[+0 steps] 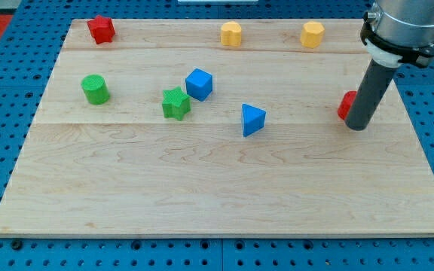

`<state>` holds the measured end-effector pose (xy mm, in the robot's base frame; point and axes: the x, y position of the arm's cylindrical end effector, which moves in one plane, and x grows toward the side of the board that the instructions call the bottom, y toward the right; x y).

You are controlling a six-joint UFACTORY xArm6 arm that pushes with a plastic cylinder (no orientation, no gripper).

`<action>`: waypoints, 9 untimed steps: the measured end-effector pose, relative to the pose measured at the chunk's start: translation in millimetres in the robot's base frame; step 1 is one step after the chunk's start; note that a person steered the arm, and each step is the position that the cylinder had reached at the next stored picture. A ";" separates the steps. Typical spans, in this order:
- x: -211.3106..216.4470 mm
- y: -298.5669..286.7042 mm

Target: Push the green star towards the bottom right

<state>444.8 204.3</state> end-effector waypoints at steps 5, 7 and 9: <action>-26.3 -24.3; -26.3 -33.3; -26.3 -36.5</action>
<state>418.5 167.9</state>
